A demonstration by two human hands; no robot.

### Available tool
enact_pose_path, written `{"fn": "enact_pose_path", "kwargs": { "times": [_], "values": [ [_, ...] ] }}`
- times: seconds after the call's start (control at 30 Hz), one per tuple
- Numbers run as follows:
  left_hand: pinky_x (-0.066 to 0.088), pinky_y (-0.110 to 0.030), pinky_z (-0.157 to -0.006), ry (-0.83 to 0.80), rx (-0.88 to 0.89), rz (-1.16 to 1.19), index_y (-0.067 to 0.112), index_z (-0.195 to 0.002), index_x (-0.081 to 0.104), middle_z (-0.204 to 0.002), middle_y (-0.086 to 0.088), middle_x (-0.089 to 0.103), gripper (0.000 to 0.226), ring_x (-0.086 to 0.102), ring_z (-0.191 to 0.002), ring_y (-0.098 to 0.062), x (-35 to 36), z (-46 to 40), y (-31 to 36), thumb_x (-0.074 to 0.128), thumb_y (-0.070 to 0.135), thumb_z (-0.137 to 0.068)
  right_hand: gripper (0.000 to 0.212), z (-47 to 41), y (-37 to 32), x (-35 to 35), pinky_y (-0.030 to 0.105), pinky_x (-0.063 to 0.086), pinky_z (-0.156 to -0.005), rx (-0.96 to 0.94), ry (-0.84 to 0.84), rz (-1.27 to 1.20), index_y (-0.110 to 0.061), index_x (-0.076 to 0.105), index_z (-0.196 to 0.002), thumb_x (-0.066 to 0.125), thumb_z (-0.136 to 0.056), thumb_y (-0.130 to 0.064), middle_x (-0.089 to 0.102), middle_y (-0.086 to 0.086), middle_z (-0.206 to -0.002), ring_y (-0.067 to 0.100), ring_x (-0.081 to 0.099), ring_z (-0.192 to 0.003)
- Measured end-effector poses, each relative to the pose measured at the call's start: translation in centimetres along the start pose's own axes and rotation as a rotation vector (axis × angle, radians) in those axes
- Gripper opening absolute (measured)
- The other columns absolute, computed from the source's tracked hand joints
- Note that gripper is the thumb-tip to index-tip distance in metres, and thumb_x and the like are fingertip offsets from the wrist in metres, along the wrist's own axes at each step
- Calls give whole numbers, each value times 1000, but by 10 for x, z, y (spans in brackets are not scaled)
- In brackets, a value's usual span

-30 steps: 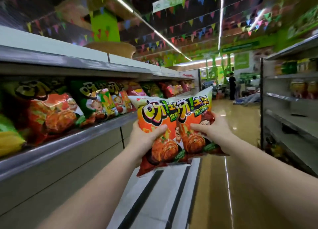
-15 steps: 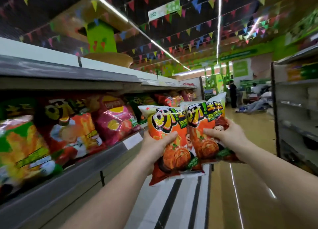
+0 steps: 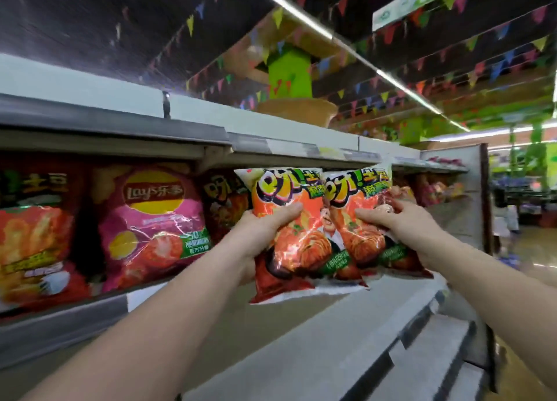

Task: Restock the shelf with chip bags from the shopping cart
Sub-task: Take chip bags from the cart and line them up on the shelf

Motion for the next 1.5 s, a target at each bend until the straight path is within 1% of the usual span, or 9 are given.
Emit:
{"fn": "enact_pose_path", "kwargs": {
  "times": [0.17,0.3,0.37,0.5,0.6,0.87,1.13,1.33,1.5],
  "values": [
    [57,-45,-77,195,-28,-58,12,-121,60,-102,-11,72,89,71,-84,-28,-4,-32,8,89,51,-46,77,-56,11,4,40,48,-97,43,-172,-84,-19,64,-100,87,-37,-55,69,3,-103,24,64,-97],
    [56,-36,-45,235,-65,-36,9,-94,68,-66,-10,72,30,68,-49,-21,-17,-47,12,71,35,-80,66,-74,18,17,43,53,-85,55,-251,-104,-13,67,-97,85,-43,-46,69,11,-91,30,66,-85],
    [55,-34,-41,300,-44,-48,9,-93,66,-61,-8,70,29,66,-45,-19,-28,-59,15,71,35,-81,45,-84,20,24,44,54,-83,73,-267,-119,-14,68,-86,82,-51,-39,70,11,-85,31,67,-80],
    [56,-34,-45,364,-43,-55,13,-97,65,-60,-7,70,31,66,-46,-20,-43,-83,23,69,40,-81,72,-104,21,40,53,51,-89,121,-327,-123,-11,71,-91,84,-31,-48,73,15,-88,36,69,-86],
    [54,-32,-42,412,-53,-59,14,-87,63,-52,-6,66,24,63,-40,-19,-46,-95,22,64,38,-86,60,-118,20,47,49,51,-91,118,-381,-148,-7,70,-95,81,-45,-39,72,18,-90,36,68,-89],
    [49,-25,-56,738,79,-207,2,-107,63,-81,-8,64,29,60,-66,-21,-59,-108,20,69,17,-83,33,-155,30,59,28,55,-45,139,-557,-289,-4,67,-92,75,-69,-26,73,15,-71,22,67,-49],
    [38,-33,-100,981,141,-587,2,-138,39,-134,-19,51,63,48,-123,-34,-47,-103,0,63,32,-88,48,-178,38,79,32,57,-65,114,-747,-408,-5,70,-93,77,-52,-29,74,16,-85,26,71,-67],
    [27,-41,-104,1118,157,-1325,-3,-132,39,-132,-28,40,55,34,-126,-39,-14,-94,11,44,39,-96,50,-189,42,114,35,56,-77,70,-749,-454,3,65,-106,81,-65,-22,73,17,-89,28,70,-80],
    [24,-39,-109,892,431,-1622,16,-143,36,-138,-16,43,74,33,-130,-31,30,-102,9,26,61,-85,47,-197,41,123,32,56,-68,12,-746,-477,-2,55,-110,77,-75,-24,69,14,-92,24,69,-75]
  ]
}}
Point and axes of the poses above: each hand's wrist, its own z-axis away from the middle knuckle, its own x-axis out of the palm, y = z × x, the point moved 4 cm from there along -z, towards the middle knuckle
